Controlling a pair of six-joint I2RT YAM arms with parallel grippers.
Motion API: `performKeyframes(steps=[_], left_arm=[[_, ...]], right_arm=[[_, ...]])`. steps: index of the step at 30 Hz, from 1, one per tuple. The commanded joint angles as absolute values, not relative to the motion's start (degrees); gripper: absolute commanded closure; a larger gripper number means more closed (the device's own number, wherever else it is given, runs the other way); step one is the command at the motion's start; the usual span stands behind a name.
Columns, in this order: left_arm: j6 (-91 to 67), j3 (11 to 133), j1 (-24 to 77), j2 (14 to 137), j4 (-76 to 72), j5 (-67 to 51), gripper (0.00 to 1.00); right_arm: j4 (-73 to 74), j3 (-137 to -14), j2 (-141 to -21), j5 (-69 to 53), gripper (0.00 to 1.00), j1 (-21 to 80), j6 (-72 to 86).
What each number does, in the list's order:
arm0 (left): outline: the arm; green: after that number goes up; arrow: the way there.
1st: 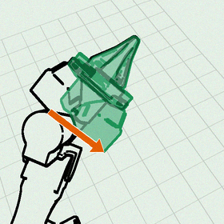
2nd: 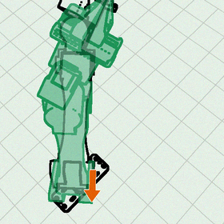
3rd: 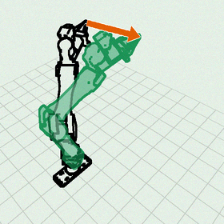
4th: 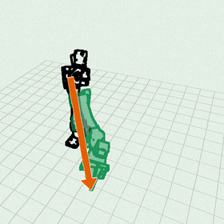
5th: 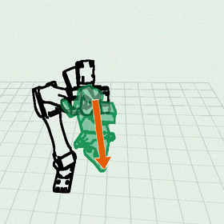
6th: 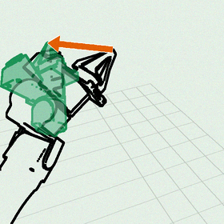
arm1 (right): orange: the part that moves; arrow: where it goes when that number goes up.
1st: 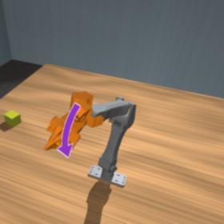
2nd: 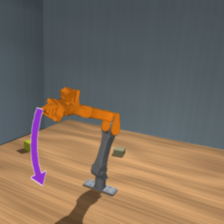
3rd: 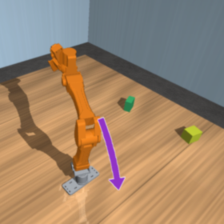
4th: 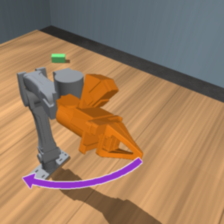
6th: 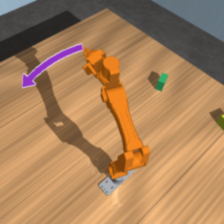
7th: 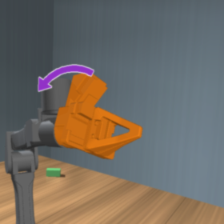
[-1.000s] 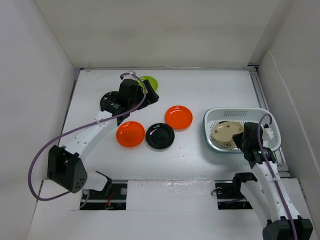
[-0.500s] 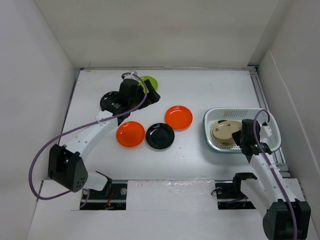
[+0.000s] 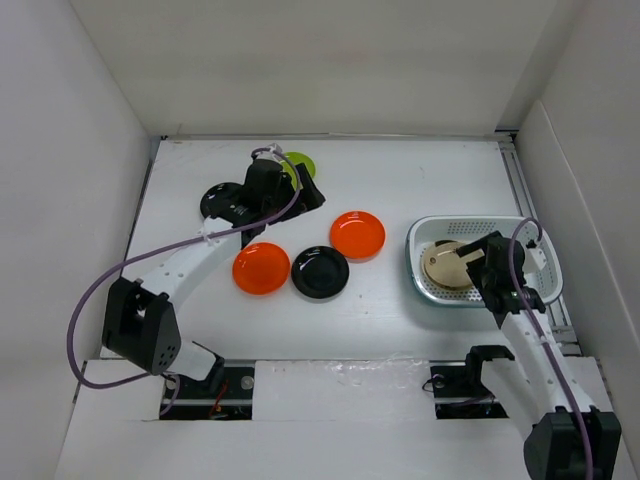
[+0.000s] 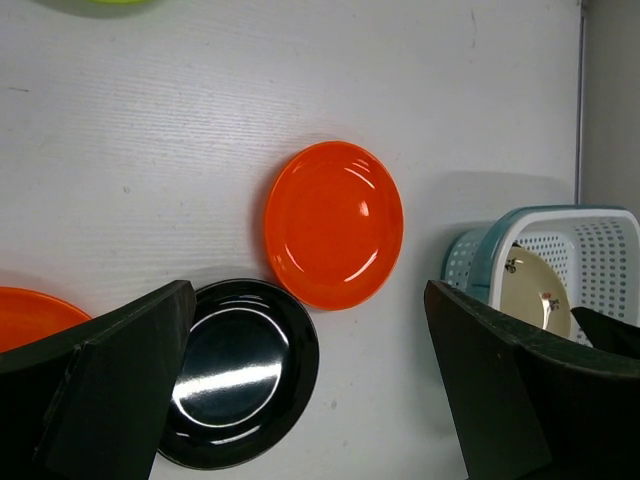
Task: Place the plates into the plastic bin on the countertop
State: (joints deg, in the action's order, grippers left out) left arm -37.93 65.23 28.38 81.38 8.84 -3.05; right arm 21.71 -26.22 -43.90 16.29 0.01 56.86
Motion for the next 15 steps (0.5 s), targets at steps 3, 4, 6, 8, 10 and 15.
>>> performKeyframes(steps=[3, 4, 6, 8, 10, 15], left_arm=[[-35.95, 67.32, 29.26, 84.28, 7.73, -3.52, 0.00], [-35.95, 67.32, 29.27, 84.81, 7.73, -3.52, 0.00], [-35.95, 67.32, 29.27, 85.61, 7.73, -4.13, 0.00], [-35.95, 67.85, 29.27, 87.27, 7.73, -4.13, 0.00], [-35.34, 68.38, 29.27, 88.50, 7.12, -4.13, 0.00], [-34.19, 71.19, 29.27, 92.37, 8.26, -3.60, 0.00]], right_arm=[[23.98, -32.77, -44.73, 16.61, 0.00, -0.35, 53.27], [24.69, -33.65, -47.26, 16.61, 0.00, -0.35, 52.74], [28.45, -37.24, -50.17, 16.61, 0.00, -0.35, 52.73], [29.96, -39.10, -53.60, 16.61, 0.00, -0.35, 52.73], [30.75, -40.43, -56.06, 17.14, 0.00, -0.35, 52.21], [33.83, -42.01, -59.58, 15.29, 0.00, -0.35, 51.15]])
